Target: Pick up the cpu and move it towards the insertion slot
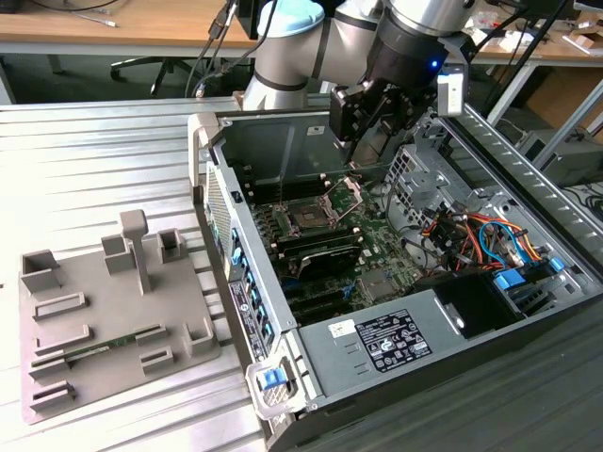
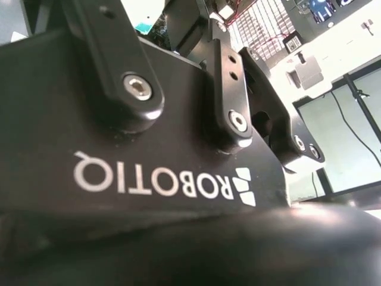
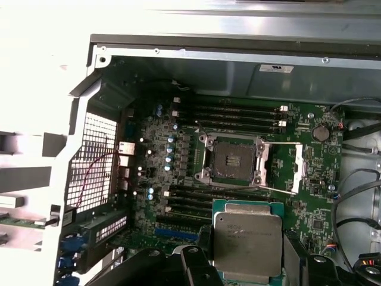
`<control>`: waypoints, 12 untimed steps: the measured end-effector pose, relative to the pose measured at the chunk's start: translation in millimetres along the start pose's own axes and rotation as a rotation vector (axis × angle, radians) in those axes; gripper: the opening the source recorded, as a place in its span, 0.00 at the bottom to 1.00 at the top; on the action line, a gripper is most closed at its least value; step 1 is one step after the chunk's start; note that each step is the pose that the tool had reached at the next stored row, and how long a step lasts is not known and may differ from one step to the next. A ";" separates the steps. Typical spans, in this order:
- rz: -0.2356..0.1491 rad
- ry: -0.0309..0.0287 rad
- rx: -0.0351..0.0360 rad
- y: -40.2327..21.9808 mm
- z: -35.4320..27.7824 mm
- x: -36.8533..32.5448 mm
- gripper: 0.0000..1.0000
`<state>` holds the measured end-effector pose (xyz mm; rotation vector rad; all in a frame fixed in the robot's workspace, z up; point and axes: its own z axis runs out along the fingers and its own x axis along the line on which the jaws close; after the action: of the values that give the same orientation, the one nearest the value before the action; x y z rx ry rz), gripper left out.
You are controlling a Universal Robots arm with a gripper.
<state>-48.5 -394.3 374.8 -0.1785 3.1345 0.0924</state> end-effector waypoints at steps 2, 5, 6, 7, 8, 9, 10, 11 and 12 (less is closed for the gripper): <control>0.000 0.0000 0.0002 0.6 0.3 0.0 0.55; 0.000 0.0002 0.0003 1.4 0.9 -0.1 0.55; 0.000 0.0001 0.0002 1.5 1.0 -0.1 0.55; 0.000 0.0001 0.0002 1.7 1.2 -0.2 0.55; 0.000 0.0001 0.0002 1.9 1.4 -0.2 0.55; 0.000 0.0001 0.0002 2.0 1.6 -0.2 0.55; 0.000 0.0001 0.0002 2.1 1.7 -0.2 0.55; 0.000 0.0001 0.0002 2.2 1.8 -0.2 0.55; 0.000 0.0001 0.0001 2.3 2.0 -0.3 0.55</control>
<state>-48.5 -391.8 373.0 -0.1783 3.1346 0.0922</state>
